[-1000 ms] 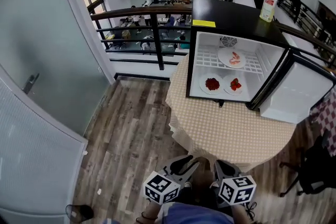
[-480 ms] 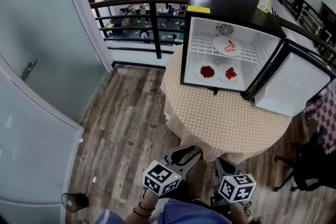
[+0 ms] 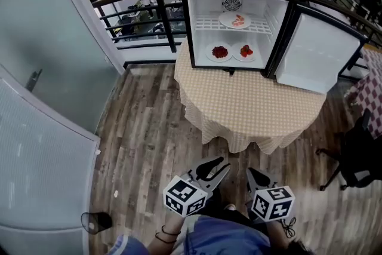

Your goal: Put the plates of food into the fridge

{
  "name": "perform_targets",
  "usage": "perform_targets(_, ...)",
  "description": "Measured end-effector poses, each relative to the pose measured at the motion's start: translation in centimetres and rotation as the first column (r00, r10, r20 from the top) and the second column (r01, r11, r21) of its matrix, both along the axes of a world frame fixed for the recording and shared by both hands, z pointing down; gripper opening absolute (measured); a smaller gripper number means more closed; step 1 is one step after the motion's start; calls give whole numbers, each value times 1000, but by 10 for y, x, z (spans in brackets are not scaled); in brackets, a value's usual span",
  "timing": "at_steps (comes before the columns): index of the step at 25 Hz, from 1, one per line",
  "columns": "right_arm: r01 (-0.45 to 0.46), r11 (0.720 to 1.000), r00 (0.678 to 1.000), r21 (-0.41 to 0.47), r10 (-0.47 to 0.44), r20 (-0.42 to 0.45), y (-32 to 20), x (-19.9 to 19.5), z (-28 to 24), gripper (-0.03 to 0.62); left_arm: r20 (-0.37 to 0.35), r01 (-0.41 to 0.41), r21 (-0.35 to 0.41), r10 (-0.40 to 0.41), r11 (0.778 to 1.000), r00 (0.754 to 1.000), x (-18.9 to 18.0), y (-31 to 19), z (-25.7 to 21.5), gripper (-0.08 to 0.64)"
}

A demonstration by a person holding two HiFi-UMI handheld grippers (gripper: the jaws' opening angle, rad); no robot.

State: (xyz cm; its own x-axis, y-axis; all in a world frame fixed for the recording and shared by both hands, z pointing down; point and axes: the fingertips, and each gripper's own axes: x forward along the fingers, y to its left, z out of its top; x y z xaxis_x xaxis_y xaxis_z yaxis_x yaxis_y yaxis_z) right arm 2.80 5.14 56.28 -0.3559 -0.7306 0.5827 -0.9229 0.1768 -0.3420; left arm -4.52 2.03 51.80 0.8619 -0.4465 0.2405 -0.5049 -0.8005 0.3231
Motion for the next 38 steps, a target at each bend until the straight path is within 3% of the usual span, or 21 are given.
perform_targets(8,44,999,999,18,-44,10,77,1,1,15,23,36,-12,-36,999,999,-2,90,9,117)
perform_targets(16,84,994,996,63,-85,16,122,-2,-6,17,44,82,13,-83,997,996,-12,143,9,117)
perform_targets(26,141,987,990,82,-140,-20,153,-4,-9,15,76,61,26,-63,998,995,-3,176,12,117)
perform_targets(38,165,980,986,110,-164,-16,147,-8,-11,15,129,30,43,-35,999,991,3,188,12,117)
